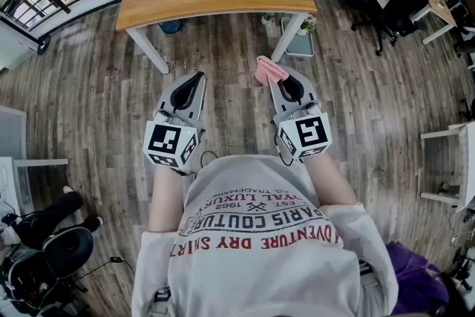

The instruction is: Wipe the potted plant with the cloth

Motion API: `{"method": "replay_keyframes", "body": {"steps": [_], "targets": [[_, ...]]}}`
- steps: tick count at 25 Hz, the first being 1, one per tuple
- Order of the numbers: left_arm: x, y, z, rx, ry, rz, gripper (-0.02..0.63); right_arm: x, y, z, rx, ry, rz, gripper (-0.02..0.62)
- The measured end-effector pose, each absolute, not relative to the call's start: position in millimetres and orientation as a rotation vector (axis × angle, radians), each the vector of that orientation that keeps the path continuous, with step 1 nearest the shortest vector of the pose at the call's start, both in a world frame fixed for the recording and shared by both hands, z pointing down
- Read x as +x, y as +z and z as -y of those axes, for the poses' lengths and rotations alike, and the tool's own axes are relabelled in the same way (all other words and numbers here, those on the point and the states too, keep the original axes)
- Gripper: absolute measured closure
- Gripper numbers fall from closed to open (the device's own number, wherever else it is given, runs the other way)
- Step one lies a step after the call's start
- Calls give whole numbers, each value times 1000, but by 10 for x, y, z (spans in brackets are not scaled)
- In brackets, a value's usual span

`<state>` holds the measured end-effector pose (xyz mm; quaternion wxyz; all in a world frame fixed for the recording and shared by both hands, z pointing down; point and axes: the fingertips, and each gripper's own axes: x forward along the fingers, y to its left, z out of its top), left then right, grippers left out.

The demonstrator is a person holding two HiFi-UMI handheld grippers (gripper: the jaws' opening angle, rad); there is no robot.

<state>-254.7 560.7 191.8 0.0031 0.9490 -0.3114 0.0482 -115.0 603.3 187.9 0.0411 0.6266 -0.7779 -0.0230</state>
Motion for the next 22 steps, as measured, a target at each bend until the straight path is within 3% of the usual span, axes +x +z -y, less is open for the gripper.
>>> {"method": "replay_keyframes", "body": {"steps": [22], "targets": [[-3042, 2163, -5210, 2883, 154, 1005, 592, -1375, 2179, -5629, 1988, 52, 2298, 554]]}}
